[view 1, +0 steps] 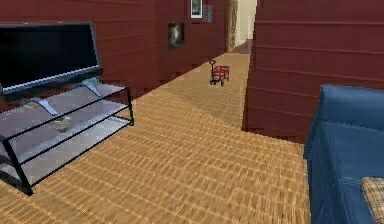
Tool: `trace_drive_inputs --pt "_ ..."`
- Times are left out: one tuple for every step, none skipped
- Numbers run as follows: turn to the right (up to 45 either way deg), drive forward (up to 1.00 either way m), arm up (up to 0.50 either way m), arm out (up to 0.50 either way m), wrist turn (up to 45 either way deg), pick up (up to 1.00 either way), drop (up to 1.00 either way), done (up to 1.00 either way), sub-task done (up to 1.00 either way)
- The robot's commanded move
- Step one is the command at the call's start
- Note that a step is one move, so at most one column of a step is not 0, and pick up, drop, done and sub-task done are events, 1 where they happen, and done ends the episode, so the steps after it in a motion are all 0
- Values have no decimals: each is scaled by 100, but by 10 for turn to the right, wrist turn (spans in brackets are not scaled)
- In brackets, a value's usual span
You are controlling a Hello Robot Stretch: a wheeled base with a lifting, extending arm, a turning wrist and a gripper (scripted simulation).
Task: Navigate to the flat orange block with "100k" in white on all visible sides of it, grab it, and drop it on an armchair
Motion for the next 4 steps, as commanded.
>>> trace_drive_inputs --pt "0 100 0 0 0 0 0 0 0" --pt "-30 0 0 0 0 0 0 0 0" --pt "0 100 0 0 0 0 0 0 0" --pt "0 100 0 0 0 0 0 0 0"
